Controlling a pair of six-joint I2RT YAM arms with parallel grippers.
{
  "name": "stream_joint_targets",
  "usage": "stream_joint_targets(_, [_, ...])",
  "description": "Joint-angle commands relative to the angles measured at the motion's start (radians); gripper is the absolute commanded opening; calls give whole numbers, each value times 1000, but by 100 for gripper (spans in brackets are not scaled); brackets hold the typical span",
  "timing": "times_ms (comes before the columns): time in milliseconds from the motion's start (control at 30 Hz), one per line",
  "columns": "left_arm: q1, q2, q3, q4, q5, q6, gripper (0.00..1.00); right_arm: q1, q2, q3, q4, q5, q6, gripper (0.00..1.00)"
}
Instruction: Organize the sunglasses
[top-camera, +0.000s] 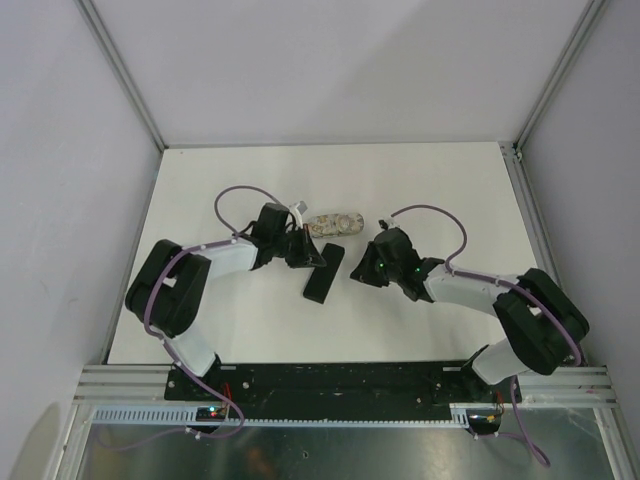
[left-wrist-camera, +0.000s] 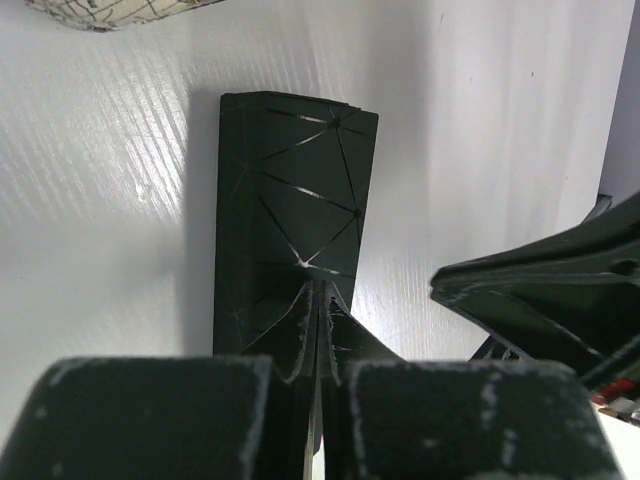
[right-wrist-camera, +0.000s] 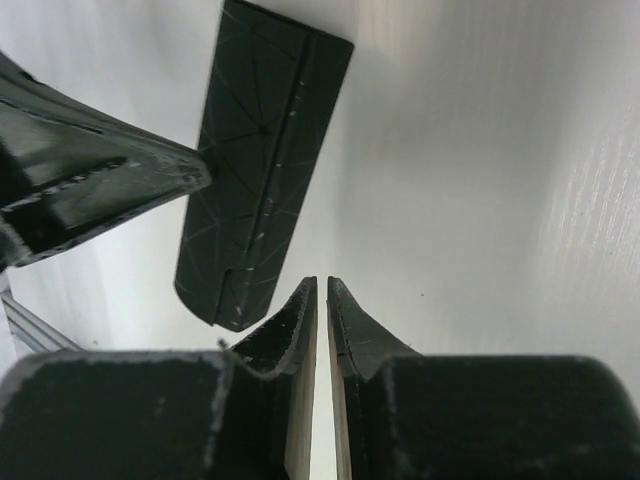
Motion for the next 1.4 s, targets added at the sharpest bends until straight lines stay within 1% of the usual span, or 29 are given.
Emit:
stream_joint_targets(0, [-19,13,-41,-5,-59,28,0,25,69,-6,78,0,13,12])
stream_joint_targets(367, [-45,35,-20,-12,-64,51,0,55,230,0,262,-48,49,12])
stream_joint_targets(567, [-24,12,-37,-16,-45,59,0,47,292,38,241,-15,55,11])
stream_joint_targets(700, [-23,-64,-78,-17,-49,57,0,16,295,46,207,8,41,11])
stream_joint_targets(900, [-5,-295,-125,-38,-1,69,1,-10,277,80,131,43,-9,10])
stream_joint_targets(1000, [19,-389,-149,-77,7,72,3,-14,276,101,103,49,-28,6])
stream_joint_targets(1033, [28,-412,-160,-85,10,73,4,-16,284,115,93,49,-35,3])
stream_joint_targets(1100, [41,-443,-181,-101,12,71,4,-18,308,144,71,65,-46,1])
stream_joint_targets(1300, [63,-528,-276,-106,-25,41,2,-17,408,244,57,63,-56,0])
stream_joint_targets(1367, [72,-554,-303,-105,-37,31,1,-12,449,285,68,38,-54,0])
